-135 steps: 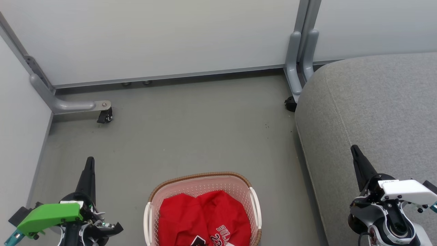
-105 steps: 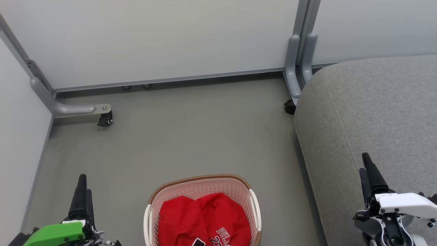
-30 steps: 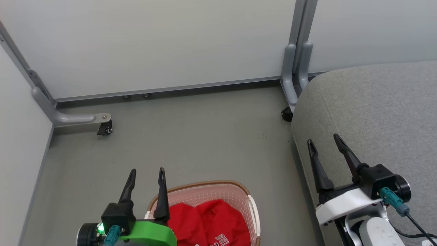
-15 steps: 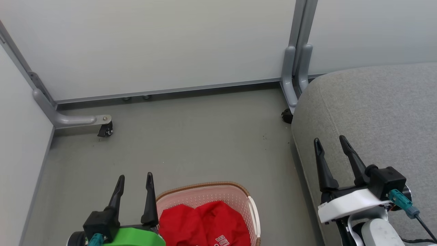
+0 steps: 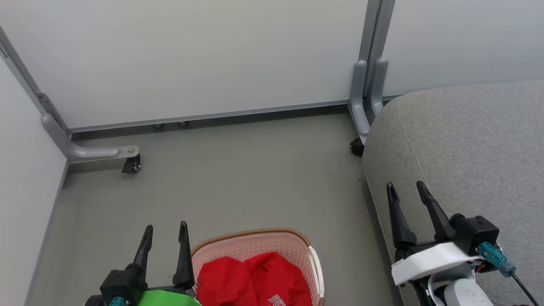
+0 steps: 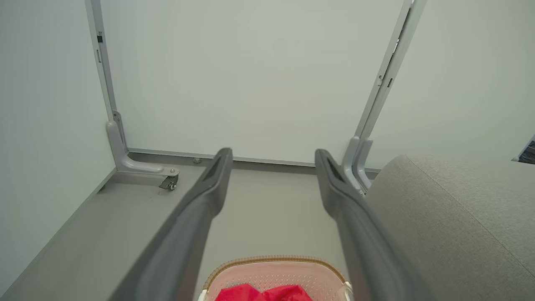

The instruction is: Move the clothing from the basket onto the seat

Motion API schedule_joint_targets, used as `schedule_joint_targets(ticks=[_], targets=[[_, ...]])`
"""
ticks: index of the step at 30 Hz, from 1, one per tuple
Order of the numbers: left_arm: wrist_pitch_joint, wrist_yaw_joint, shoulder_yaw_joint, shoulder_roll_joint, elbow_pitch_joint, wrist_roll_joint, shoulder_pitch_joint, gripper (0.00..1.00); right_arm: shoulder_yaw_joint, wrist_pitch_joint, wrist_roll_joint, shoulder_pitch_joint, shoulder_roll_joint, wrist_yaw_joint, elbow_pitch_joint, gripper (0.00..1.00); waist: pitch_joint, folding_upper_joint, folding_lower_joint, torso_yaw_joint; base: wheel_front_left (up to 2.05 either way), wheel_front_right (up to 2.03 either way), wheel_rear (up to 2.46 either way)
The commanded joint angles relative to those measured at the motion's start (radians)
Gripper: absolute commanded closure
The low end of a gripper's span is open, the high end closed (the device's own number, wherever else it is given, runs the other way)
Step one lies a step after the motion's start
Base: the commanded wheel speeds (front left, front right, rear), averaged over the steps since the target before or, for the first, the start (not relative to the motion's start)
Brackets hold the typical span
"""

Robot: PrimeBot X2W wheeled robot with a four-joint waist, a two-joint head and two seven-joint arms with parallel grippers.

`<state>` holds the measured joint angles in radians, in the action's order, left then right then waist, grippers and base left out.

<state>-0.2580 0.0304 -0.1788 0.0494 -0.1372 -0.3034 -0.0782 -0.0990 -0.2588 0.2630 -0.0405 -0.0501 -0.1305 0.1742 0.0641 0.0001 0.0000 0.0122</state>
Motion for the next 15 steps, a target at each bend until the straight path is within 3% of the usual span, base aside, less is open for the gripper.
schedule_joint_targets(ticks=[1, 15], targets=[[-0.011, -0.001, 0.002, 0.002, -0.003, 0.021, -0.017, 0.0, -0.004, -0.008, -0.016, 0.001, -0.001, 0.0, 0.002, 0.0, 0.002, -0.0001, 0.0, 0.001, 0.0, 0.0, 0.0], [-0.007, 0.009, 0.005, 0.002, -0.019, 0.01, -0.007, 0.0, -0.017, -0.007, 0.002, -0.005, -0.001, 0.0, 0.003, 0.0, -0.011, -0.0001, 0.0, 0.006, 0.0, 0.0, 0.0]])
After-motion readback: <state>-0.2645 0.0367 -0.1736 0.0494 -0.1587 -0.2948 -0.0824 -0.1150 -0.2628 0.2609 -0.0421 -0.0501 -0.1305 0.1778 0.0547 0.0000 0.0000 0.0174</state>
